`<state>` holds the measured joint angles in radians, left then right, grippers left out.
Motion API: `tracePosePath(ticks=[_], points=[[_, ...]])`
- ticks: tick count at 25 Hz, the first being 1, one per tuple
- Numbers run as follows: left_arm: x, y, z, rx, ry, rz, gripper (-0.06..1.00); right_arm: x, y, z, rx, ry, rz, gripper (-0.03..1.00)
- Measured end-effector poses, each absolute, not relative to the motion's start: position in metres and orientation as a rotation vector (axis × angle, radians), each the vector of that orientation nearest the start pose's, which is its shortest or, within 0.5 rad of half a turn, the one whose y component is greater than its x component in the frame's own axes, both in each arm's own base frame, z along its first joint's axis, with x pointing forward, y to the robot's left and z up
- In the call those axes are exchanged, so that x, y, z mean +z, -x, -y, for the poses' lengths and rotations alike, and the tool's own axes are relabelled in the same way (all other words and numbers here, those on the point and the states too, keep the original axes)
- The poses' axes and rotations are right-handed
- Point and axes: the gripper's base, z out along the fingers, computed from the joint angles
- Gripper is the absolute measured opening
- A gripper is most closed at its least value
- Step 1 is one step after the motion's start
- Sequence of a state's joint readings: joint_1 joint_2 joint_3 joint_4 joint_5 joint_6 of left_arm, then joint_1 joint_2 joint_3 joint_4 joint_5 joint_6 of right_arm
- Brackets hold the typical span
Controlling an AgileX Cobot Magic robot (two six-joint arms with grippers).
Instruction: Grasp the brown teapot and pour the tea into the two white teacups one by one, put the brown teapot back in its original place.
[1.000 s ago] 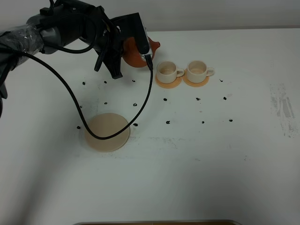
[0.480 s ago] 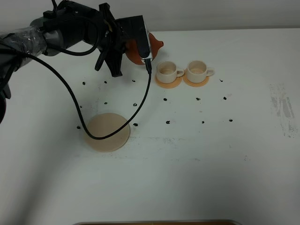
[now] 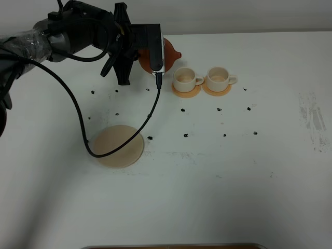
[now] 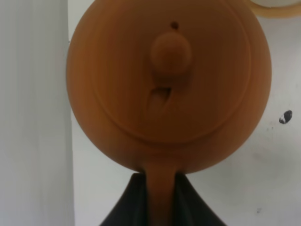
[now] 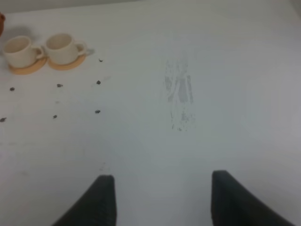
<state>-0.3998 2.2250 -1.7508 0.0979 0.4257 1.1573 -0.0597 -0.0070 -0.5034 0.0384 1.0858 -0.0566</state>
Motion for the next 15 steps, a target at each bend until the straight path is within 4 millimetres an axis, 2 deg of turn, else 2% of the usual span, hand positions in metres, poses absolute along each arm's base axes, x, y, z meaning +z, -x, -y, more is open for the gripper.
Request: tracePosePath(ticks=[15], points=[[0.1842, -0.4652, 0.1993, 0.568, -1.896, -1.544, 0.12, 0.2762, 0.0073, -0.0035, -0.026, -0.001, -2.058, 0.47]])
